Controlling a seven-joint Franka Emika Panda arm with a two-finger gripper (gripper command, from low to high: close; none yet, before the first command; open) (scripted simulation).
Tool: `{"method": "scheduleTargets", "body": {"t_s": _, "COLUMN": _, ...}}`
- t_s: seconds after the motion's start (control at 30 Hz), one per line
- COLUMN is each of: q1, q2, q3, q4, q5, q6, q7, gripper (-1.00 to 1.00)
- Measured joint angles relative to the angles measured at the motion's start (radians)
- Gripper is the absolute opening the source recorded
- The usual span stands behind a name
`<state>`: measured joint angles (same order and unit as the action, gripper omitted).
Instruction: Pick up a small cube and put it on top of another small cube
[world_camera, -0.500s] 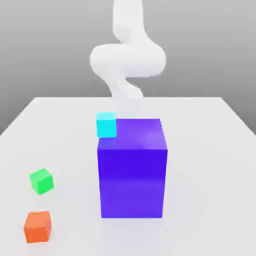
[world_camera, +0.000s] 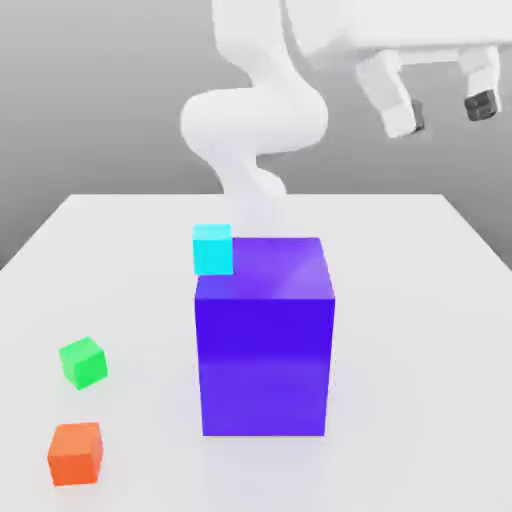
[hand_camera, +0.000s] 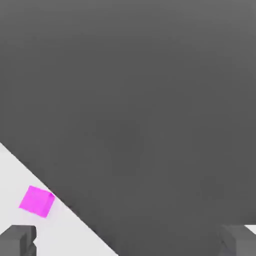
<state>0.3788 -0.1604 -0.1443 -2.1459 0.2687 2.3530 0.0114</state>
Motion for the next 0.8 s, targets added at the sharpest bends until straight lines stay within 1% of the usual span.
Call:
{"method": "scheduleTargets", "body": {"t_s": 0.17, "q1": 0.071, "q2": 0.174, "q3": 0.022, "q4": 0.041, "q5": 0.034, "q6": 0.022, "q7": -0.194, "gripper": 0.0}}
{"method": "scheduleTargets", "body": {"t_s": 0.33, "q1": 0.102, "q2": 0.338, "q3": 0.055, "q4": 0.08, "q5": 0.019, "q6": 0.055, "q7": -0.357, "gripper": 0.0}}
{"method": "scheduleTargets", "body": {"t_s": 0.5, "q1": 0.134, "q2": 0.491, "q3": 0.096, "q4": 0.115, "q5": -0.053, "q6": 0.098, "q7": -0.484, "gripper": 0.0}}
{"method": "scheduleTargets", "body": {"t_s": 0.73, "q1": 0.21, "q2": 0.686, "q3": 0.113, "q4": 0.164, "q5": -0.218, "q6": 0.163, "q7": -0.615, "gripper": 0.0}}
{"method": "scheduleTargets", "body": {"t_s": 0.8, "q1": 0.217, "q2": 0.756, "q3": 0.114, "q4": 0.182, "q5": -0.233, "q6": 0.209, "q7": -0.626, "gripper": 0.0}}
